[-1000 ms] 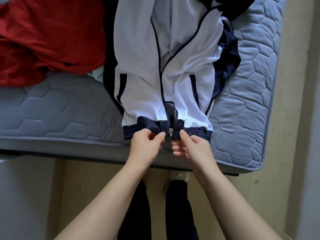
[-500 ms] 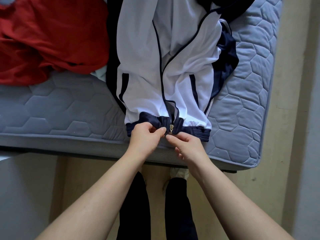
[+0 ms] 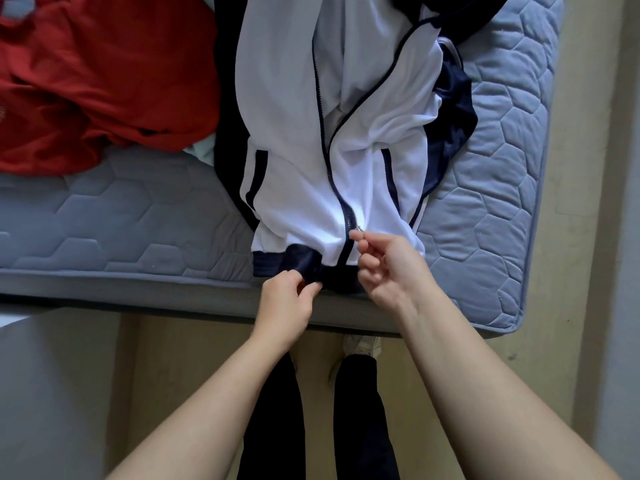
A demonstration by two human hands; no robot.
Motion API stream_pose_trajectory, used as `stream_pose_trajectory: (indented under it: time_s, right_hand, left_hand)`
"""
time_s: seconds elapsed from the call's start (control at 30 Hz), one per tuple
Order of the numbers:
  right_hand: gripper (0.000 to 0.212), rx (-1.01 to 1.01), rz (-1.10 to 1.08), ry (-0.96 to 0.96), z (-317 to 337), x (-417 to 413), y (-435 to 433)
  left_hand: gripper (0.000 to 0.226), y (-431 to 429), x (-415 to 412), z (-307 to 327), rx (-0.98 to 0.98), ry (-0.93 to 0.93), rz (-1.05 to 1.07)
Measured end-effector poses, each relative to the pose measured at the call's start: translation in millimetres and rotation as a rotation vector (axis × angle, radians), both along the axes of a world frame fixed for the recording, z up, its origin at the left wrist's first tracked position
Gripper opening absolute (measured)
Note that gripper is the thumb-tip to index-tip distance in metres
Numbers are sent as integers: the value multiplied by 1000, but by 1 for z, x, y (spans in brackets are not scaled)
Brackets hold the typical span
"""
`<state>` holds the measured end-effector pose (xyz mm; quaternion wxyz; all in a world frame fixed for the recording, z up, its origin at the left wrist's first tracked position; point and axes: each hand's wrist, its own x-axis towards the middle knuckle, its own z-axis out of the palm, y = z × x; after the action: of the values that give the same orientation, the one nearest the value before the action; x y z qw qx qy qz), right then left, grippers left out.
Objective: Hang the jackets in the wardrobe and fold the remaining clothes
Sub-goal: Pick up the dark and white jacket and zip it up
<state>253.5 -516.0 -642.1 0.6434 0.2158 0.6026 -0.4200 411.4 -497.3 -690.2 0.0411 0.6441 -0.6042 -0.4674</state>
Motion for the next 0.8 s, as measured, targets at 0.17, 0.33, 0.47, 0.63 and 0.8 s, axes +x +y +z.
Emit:
stream_pose_trajectory:
  time_s: [0.17, 0.33, 0.47, 0.63, 0.8]
  right_hand:
    - [13, -34, 155, 86, 0, 1, -12]
    - [13, -75, 362, 225, 8, -3, -13]
    - [19, -70, 386, 231, 13, -6, -21]
    - [22, -106, 382, 168, 15, -9, -33]
    - [25, -84, 299, 152, 10, -15, -39]
  left_hand:
    - [32, -5, 5, -9, 129, -63, 94]
    - [38, -29, 0, 11, -10, -419, -41]
    - [44, -39, -14, 34, -397, -297, -202]
    - [31, -50, -47, 21, -314, -275, -390]
    - [21, -51, -42, 8, -337, -198, -344]
